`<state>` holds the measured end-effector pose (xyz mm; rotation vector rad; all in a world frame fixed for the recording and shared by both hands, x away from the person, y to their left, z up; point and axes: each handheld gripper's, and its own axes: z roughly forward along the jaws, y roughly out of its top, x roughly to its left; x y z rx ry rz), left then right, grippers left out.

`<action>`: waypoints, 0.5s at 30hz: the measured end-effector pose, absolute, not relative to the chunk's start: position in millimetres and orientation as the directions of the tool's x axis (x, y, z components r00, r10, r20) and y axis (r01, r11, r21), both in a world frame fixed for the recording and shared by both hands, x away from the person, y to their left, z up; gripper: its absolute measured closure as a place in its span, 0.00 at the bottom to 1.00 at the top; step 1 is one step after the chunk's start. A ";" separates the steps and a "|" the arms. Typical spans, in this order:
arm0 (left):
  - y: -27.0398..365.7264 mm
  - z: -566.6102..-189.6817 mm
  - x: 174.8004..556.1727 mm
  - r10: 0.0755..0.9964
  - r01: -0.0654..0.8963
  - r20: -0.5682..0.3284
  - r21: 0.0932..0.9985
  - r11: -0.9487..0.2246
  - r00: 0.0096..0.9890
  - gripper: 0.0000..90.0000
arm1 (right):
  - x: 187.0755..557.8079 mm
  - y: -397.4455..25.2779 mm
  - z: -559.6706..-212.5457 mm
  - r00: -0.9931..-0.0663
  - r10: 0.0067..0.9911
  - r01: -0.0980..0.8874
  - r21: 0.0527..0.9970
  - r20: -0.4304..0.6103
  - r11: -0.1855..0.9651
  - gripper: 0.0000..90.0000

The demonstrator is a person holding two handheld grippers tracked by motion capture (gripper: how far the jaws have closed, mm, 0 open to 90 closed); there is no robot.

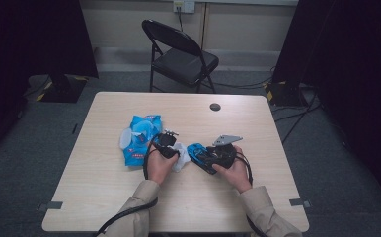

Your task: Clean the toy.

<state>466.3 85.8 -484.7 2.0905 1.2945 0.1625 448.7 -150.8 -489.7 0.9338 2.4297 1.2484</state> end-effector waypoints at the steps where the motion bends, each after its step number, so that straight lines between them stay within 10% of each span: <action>1: 86.3 -484.4 466.3 0.836 0.751 -0.230 0.597 -0.283 0.498 0.97 | 448.7 -150.8 -489.7 -0.762 0.644 0.427 0.798 0.063 0.426 0.53; 15: 101.2 -464.6 458.9 0.839 0.739 -0.248 0.629 -0.240 0.484 0.97 | 449.0 -151.2 -490.3 -0.764 0.642 0.424 0.800 0.064 0.424 0.53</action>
